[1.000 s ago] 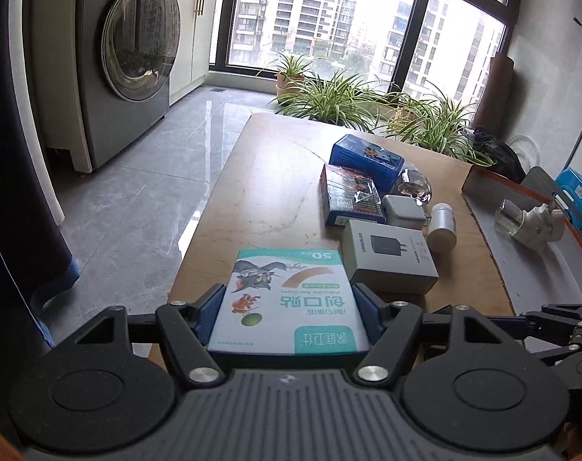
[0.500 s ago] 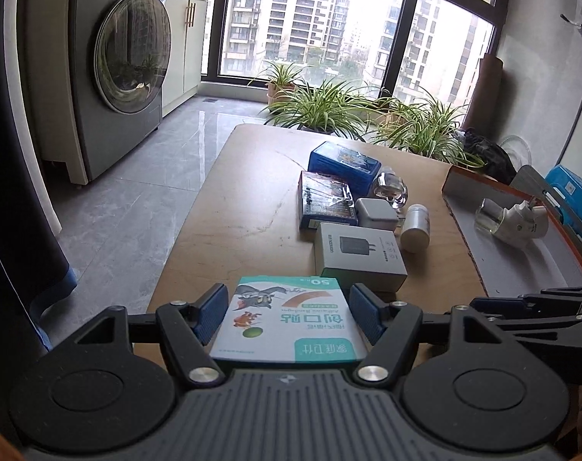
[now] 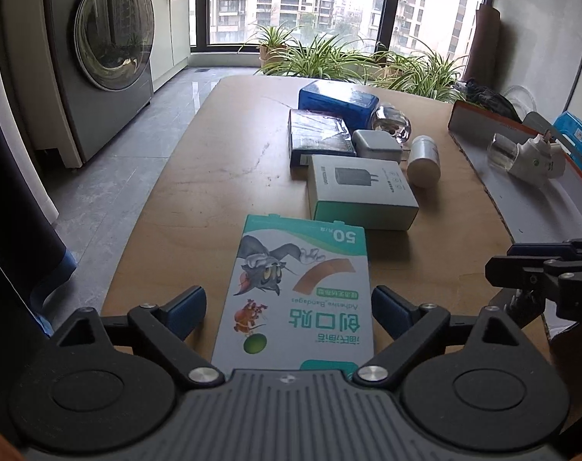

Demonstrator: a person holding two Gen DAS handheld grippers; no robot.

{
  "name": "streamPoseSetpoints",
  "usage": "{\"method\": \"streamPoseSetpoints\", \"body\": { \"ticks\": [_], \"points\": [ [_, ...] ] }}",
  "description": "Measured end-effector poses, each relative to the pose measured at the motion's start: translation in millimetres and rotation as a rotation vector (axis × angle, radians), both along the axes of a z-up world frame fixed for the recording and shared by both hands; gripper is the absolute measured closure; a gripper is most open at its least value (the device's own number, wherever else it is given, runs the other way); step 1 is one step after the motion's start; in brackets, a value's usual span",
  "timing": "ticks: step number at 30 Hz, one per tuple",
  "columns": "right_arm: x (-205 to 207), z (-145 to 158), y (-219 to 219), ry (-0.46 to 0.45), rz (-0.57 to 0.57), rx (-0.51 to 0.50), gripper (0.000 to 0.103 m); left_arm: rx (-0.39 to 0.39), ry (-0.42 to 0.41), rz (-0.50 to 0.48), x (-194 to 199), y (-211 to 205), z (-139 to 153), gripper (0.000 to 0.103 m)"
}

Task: Organize rigid objects
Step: 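Carry the bandage box with the left tool toward the cardboard box while the right tool carries the charger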

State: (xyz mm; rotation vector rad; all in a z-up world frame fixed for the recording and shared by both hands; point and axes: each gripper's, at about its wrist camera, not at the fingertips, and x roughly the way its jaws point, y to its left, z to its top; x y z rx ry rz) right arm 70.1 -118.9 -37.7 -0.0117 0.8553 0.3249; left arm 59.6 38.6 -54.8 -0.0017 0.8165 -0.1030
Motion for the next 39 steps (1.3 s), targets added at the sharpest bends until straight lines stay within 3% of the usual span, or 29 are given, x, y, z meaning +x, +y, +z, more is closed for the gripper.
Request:
{"method": "streamPoseSetpoints", "body": {
  "ticks": [2, 3, 4, 5, 7, 10, 12, 13, 19, 27, 39],
  "points": [
    [-0.7, -2.9, 0.4, 0.001, 0.002, -0.004, 0.064, 0.030, -0.016, -0.006, -0.9, -4.0, -1.6, 0.011],
    [-0.8, -4.0, 0.7, 0.001, 0.005, -0.003, 0.062, 0.040, -0.029, -0.012, -2.1, -5.8, -1.3, 0.021],
    [-0.4, -5.2, 1.3, 0.003, 0.006, -0.008, 0.056, 0.044, -0.039, -0.019, -3.1, -7.1, -0.1, 0.032],
    [-0.1, -6.8, 1.9, 0.004, 0.003, -0.022, 0.041, 0.043, -0.038, -0.018, -3.7, -7.3, 1.3, 0.032],
    [-1.1, -10.7, 1.8, 0.003, 0.006, -0.039, 0.030, 0.004, -0.035, -0.014, -4.5, -3.9, 2.8, 0.032],
    [-2.6, -17.3, 0.6, 0.020, 0.015, -0.055, 0.031, -0.020, -0.035, 0.005, -8.0, -0.5, 3.6, 0.032],
    [-4.8, -20.5, 0.6, 0.022, 0.028, -0.066, 0.045, -0.031, -0.037, 0.013, -10.6, 1.8, 4.6, 0.032],
    [-6.6, -20.5, 0.5, 0.015, 0.028, -0.066, 0.059, -0.036, -0.041, 0.018, -11.9, 2.5, 6.1, 0.032],
    [-11.3, -10.3, -7.6, -0.028, -0.003, -0.026, 0.059, -0.072, -0.081, 0.015, -18.2, 1.0, 22.3, 0.032],
    [-18.1, 27.4, -35.4, -0.127, -0.060, 0.010, 0.059, -0.130, -0.139, -0.018, -18.0, -17.7, 50.9, 0.032],
    [-9.3, 78.0, -138.2, -0.241, -0.258, -0.042, 0.059, -0.201, -0.178, -0.180, 9.1, -115.8, 84.8, 0.032]
  ]
}}
